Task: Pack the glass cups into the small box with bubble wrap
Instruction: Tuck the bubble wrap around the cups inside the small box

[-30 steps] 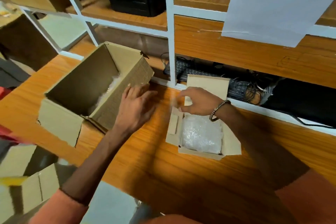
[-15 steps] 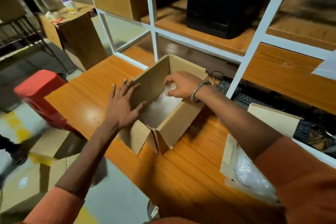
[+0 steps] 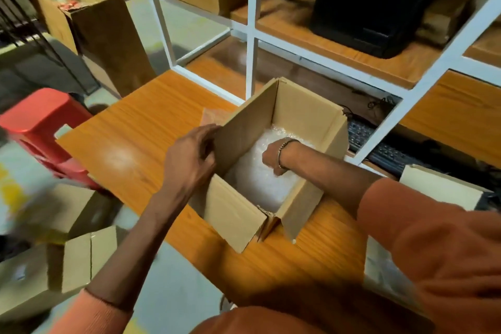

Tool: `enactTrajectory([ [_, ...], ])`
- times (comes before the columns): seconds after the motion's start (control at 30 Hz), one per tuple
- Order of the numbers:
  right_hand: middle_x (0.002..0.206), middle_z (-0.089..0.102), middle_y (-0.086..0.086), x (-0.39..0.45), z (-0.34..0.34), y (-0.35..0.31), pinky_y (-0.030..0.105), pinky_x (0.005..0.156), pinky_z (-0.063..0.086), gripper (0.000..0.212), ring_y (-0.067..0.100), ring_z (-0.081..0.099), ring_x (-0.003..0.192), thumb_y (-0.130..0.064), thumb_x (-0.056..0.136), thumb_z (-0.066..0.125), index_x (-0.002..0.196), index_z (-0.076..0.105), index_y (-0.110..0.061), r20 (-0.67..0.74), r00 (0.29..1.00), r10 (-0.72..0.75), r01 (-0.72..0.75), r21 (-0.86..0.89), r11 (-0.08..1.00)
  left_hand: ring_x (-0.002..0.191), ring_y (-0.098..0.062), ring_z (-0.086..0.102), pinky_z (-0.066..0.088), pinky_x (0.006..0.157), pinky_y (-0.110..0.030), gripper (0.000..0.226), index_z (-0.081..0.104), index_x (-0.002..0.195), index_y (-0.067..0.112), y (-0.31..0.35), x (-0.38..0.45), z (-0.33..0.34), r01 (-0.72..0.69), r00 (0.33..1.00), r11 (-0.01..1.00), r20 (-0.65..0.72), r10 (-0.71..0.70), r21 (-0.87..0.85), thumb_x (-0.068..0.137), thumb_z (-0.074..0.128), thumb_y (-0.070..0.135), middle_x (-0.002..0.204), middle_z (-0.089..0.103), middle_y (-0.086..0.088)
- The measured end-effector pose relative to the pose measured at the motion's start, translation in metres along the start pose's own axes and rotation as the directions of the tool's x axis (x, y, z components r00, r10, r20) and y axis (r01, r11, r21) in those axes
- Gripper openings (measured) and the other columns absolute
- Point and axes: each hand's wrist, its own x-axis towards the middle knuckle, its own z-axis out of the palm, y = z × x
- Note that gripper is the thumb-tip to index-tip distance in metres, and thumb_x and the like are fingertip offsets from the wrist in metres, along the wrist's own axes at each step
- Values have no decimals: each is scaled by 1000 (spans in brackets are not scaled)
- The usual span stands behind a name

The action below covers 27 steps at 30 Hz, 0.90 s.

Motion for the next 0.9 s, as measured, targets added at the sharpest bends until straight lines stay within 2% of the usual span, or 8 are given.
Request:
enactTrajectory([
  [0.13,123,71,9,-2,6,-1,36,82,57,32,30,66,103,-28,97,71,123,68,-10,8,1000,-4,3,93,996,122,-23,72,61,96,-40,50,74,135,21,0,6,6,-18,1000,1000,-24,18,23,88,69,4,144,69,5],
  [0.2,111,74,10,-8,2,2,30,69,51,21,30,69,95,-20,91,67,110,72,-11,-75,997,10,4,184,983,121,-24,72,60,94,-39,50,73,136,21,0,6,6,-3,1000,999,-12,4,47,89,69,6,146,67,4],
  [0.33,76,67,2,-36,-19,11,34,62,46,23,24,61,70,-36,78,77,76,62,-18,-137,991,0,73,528,846,121,-30,70,57,93,-40,41,70,138,18,7,8,4,-70,997,993,15,69,90,98,68,29,147,66,-1],
  [0.5,64,51,-10,-124,-42,45,22,53,34,31,5,42,56,-17,90,80,75,53,-19,-407,913,7,347,789,506,134,-20,60,45,106,-31,73,66,143,21,61,16,13,-55,995,998,83,58,-37,95,59,76,148,65,-2],
  [0.6,56,52,-20,-173,-26,71,9,50,36,40,-5,48,50,2,89,76,74,46,-20,-505,851,144,460,849,261,124,-15,64,49,101,-30,75,59,147,24,93,14,20,2,1000,988,14,0,-151,93,61,78,139,68,4],
  [0.67,67,52,-11,-200,-4,83,11,53,42,41,-3,51,57,10,84,73,75,45,-19,-535,815,225,534,843,68,117,-6,66,53,99,-28,66,58,144,29,115,11,24,47,998,924,49,-30,-380,94,68,70,131,68,15],
  [0.77,79,50,-2,-235,38,97,17,56,46,38,5,52,66,9,77,73,80,47,-18,-512,769,383,595,792,-137,111,-6,75,60,100,-39,46,73,128,30,145,8,34,142,975,769,222,1,-623,92,77,59,121,78,11],
  [0.9,91,65,5,-274,102,108,22,55,56,36,8,72,66,20,88,60,102,56,-13,-342,740,579,626,665,-407,87,-1,76,54,73,-24,40,84,98,24,177,-2,59,49,984,887,175,36,-459,87,80,62,94,82,12],
])
